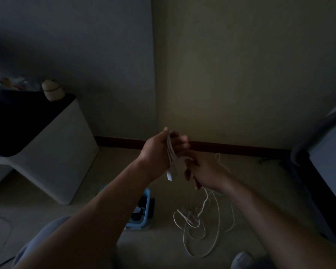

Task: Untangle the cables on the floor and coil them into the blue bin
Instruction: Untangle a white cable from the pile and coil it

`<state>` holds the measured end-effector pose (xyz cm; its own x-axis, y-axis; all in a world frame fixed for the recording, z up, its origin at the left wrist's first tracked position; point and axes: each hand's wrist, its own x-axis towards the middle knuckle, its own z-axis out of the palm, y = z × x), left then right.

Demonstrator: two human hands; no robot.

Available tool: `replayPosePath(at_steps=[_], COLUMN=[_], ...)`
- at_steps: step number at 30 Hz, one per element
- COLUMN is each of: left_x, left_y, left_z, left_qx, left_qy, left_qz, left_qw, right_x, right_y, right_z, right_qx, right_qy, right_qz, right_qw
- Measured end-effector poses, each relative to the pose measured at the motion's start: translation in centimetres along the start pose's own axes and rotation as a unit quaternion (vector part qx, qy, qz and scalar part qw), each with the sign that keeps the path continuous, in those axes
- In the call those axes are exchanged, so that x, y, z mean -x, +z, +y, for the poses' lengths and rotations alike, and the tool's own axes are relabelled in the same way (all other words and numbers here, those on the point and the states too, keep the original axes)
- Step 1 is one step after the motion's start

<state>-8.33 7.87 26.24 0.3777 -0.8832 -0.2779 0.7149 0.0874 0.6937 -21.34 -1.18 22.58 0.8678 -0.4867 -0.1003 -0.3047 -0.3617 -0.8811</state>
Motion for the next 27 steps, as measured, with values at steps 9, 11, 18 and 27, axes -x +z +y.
replayPosePath(at_steps=[9,11,18,27], left_x=[-0.2,-0.6,-1.4,-0.3], left_y=[-0.4,-0.6,-0.5,0.3], left_z=[0.2,0.3,0.2,-1.7], left_qx=[0.009,0.004,-0.102,-0.340], left_qy=[0.005,0.017,0.009,0.004], left_qz=[-0.001,0.006,0.042,-0.004], left_qw=[1.000,1.000,0.994,0.940], right_x=[0.4,0.5,0.3,0.8], right_y=[0.2,0.4,0.2,-2.2], right_z=[-0.2,-0.4,-0.6,-2.4], right_qx=[0.142,0.139,0.017,-0.149], right_qy=[0.002,-0.007,0.012,0.022], right_qz=[-0.095,-0.096,-0.036,-0.020], right_qw=[0.985,0.986,0.999,0.988])
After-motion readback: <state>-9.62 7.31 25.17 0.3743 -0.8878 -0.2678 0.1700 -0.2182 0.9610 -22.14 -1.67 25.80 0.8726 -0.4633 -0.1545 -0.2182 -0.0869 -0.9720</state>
